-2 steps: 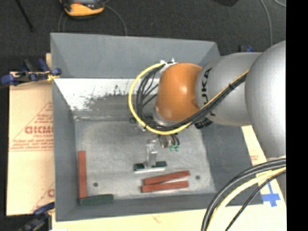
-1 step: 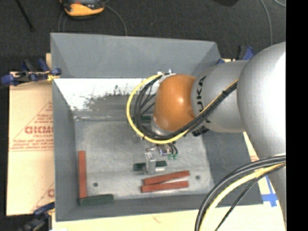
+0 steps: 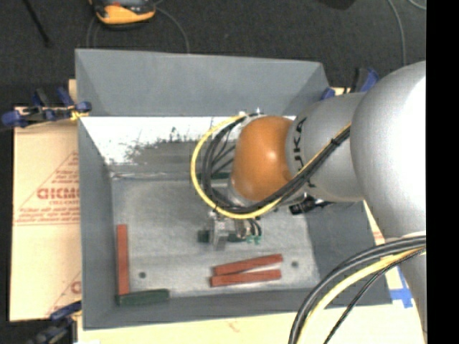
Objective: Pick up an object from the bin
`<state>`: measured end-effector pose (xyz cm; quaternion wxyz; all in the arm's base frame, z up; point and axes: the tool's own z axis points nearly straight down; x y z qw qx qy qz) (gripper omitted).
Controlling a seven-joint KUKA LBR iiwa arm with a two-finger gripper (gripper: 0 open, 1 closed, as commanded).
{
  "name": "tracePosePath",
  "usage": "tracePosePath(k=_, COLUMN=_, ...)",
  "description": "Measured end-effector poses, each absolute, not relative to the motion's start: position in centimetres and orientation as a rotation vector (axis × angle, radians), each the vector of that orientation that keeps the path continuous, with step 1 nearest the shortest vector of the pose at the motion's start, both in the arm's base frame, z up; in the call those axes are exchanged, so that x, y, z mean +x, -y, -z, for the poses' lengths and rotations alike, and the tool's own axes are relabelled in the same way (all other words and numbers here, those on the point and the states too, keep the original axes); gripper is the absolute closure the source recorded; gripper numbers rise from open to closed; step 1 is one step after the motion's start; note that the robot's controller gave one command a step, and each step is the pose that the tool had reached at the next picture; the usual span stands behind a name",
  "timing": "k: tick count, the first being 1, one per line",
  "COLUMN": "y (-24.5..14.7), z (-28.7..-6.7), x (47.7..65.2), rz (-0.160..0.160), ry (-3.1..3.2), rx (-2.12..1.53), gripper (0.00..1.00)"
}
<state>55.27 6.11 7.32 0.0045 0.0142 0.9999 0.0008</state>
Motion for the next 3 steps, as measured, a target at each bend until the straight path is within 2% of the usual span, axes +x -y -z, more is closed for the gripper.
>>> tracePosePath(k=3, y=-6.08, z=-7.86, x=55.19, rz=-0.002, ry=-3.138, rx=0.046, gripper=1.0)
